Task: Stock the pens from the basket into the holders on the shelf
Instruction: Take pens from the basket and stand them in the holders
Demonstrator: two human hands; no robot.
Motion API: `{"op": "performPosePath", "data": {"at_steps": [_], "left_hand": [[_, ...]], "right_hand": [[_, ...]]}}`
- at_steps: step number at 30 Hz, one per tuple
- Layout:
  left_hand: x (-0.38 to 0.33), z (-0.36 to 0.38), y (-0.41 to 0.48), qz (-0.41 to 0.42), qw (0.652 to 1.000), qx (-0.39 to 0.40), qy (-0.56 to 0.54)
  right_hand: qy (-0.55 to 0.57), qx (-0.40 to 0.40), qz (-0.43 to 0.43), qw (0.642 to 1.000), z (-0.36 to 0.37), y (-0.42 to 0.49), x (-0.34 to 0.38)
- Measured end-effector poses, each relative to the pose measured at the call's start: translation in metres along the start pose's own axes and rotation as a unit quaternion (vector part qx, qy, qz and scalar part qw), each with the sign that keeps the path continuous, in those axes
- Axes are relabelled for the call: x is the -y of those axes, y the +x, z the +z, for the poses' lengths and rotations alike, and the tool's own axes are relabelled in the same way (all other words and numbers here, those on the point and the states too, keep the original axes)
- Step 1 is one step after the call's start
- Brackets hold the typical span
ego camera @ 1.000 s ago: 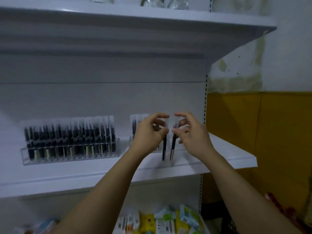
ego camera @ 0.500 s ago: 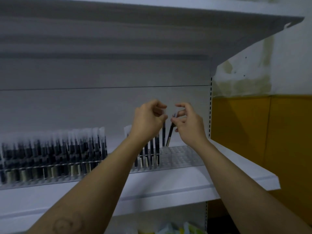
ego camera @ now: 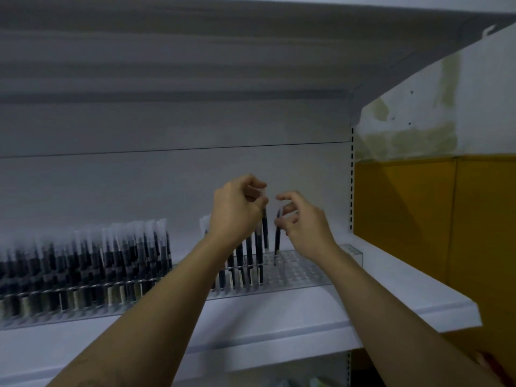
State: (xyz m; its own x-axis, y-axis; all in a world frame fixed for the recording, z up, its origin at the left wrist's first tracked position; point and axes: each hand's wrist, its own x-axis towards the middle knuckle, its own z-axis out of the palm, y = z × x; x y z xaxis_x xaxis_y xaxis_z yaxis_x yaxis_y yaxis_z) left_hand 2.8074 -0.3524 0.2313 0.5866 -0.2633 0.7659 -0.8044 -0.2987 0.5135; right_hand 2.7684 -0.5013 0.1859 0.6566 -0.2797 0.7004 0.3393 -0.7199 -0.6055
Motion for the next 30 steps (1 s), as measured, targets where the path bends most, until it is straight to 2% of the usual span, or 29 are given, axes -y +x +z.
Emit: {"op": "performPosePath", "data": {"at_steps": [4,8,13,19,24,30], "left_hand": [[-0.001,0.001,-0.008,0.025,1.0,0.0,0.01],[0.001,0.007,-0.015,0.029,0.998,0.026,0.047],[-0.004,-0.003,-0.007,0.037,0.999,-0.008,0.039],[-0.007,-0.001,-0.01,0.068,0.997,-0.012,0.043],[-0.004,0.001,-0.003,0.049,0.998,-0.009,0.046],[0.002,0.002,0.005,0.015,1.0,0.005,0.024]], "right_hand": [[-0.128,0.044,-0.033,0.99,0.001,-0.017,-0.005],[-0.191,0.103,-0.009,0.976,0.0,-0.027,-0.001],[-0.213,0.127,-0.008,0.969,-0.006,-0.022,0.003],[-0.233,0.163,0.004,0.959,-0.006,-0.014,0.005],[-0.23,0.182,0.0,0.956,-0.005,-0.01,0.006],[-0.231,0.166,0.001,0.959,-0.005,-0.018,0.001]]}}
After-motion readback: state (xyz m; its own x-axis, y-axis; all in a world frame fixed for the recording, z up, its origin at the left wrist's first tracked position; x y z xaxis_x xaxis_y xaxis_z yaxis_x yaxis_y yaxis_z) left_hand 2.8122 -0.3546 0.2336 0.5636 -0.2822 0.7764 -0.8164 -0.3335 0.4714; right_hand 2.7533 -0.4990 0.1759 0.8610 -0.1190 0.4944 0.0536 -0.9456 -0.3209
